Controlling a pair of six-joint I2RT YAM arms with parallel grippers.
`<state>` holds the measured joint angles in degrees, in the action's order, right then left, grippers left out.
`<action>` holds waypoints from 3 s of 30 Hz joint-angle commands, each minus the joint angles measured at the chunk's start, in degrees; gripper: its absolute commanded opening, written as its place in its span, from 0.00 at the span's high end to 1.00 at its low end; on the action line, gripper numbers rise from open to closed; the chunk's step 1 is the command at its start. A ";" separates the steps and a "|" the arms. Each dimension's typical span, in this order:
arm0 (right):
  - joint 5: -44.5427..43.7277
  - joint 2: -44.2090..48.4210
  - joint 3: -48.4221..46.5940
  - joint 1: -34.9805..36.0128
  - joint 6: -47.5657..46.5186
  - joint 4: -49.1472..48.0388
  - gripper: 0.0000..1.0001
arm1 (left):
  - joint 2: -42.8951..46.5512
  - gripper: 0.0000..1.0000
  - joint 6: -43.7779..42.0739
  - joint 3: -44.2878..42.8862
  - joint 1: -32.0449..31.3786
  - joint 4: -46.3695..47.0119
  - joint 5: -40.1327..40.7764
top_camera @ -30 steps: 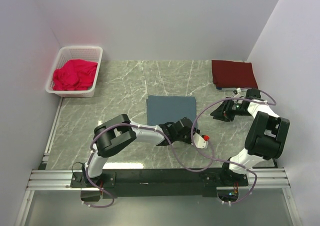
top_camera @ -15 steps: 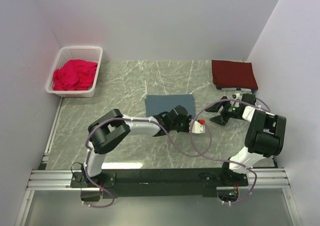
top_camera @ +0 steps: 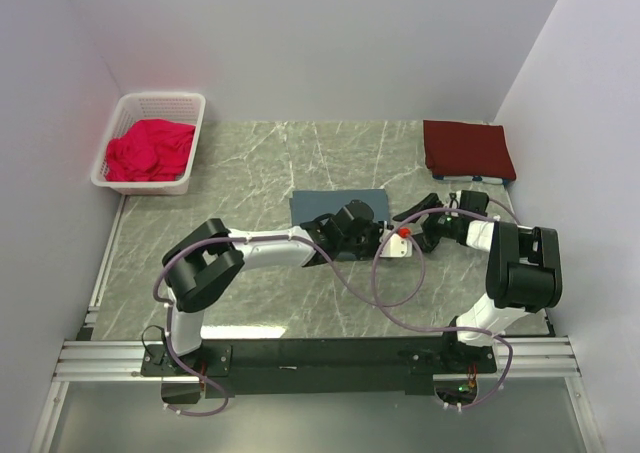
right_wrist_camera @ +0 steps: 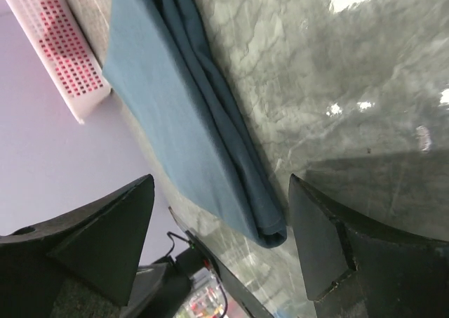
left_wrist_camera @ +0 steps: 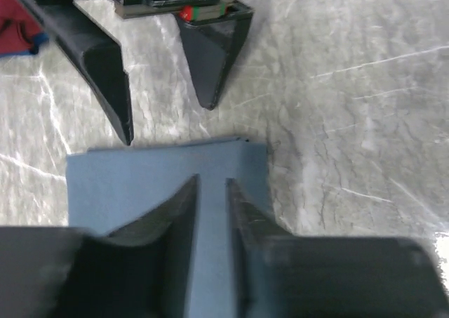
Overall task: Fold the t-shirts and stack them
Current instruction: Neatly place the folded tshirt to the corner
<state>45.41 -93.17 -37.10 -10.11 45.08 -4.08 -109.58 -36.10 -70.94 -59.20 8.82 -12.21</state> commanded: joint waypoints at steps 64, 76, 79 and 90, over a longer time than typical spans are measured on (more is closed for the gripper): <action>0.91 -2.11 0.71 -1.84 1.24 -4.27 0.18 | -11.44 0.64 -7.59 -7.90 2.95 -5.83 -7.04; 0.03 -4.21 1.33 1.14 3.87 -8.58 0.18 | -6.79 0.99 -2.40 -9.31 5.50 -4.43 -8.45; -0.23 -5.27 0.98 2.46 4.58 -9.46 0.17 | -5.21 0.99 -1.00 -9.75 5.85 -4.60 -9.32; -3.13 -10.27 0.63 6.67 7.12 -13.32 0.17 | -4.06 0.99 1.90 -9.04 6.11 -2.49 -10.12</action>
<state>47.33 -99.77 -36.64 -5.30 52.45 -17.41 -116.62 -36.23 -77.93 -53.21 4.03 -20.32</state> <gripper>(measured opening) 0.827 0.024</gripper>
